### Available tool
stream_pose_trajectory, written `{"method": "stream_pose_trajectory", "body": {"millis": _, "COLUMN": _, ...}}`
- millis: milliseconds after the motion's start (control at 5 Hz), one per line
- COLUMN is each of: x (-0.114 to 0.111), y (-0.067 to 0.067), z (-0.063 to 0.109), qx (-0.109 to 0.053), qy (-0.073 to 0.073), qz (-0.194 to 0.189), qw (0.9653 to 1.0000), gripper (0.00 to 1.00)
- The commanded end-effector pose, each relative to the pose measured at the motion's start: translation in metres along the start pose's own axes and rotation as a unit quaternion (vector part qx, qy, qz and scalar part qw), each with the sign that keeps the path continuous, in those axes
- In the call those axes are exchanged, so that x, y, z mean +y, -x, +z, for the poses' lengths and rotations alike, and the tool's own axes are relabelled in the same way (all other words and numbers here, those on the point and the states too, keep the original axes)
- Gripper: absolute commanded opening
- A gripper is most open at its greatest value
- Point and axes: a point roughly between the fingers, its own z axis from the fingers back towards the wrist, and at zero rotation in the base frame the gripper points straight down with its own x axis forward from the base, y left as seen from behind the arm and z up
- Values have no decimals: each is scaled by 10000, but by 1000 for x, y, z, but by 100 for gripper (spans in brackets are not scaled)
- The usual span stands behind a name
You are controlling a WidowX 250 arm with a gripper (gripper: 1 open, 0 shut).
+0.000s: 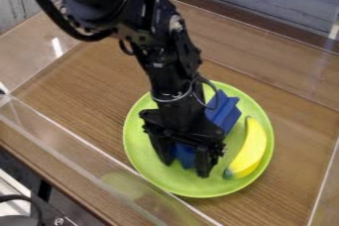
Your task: Remove the blue object from inside the green plate and put it on the table
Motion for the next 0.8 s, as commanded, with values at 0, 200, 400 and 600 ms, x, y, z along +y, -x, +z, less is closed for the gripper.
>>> {"method": "stream_pose_trajectory", "body": {"millis": 0, "x": 1, "y": -2, "z": -2, "qx": 23, "qy": -29, "qz": -167, "qw": 9999, "gripper": 0}}
{"method": "stream_pose_trajectory", "body": {"millis": 200, "x": 5, "y": -1, "z": -2, "qx": 56, "qy": -31, "qz": -387, "qw": 9992, "gripper": 0}}
{"method": "stream_pose_trajectory", "body": {"millis": 400, "x": 8, "y": 0, "z": -1, "qx": 83, "qy": -35, "qz": -613, "qw": 9981, "gripper": 0}}
{"method": "stream_pose_trajectory", "body": {"millis": 600, "x": 2, "y": 6, "z": -5, "qx": 50, "qy": -41, "qz": -526, "qw": 9986, "gripper": 0}}
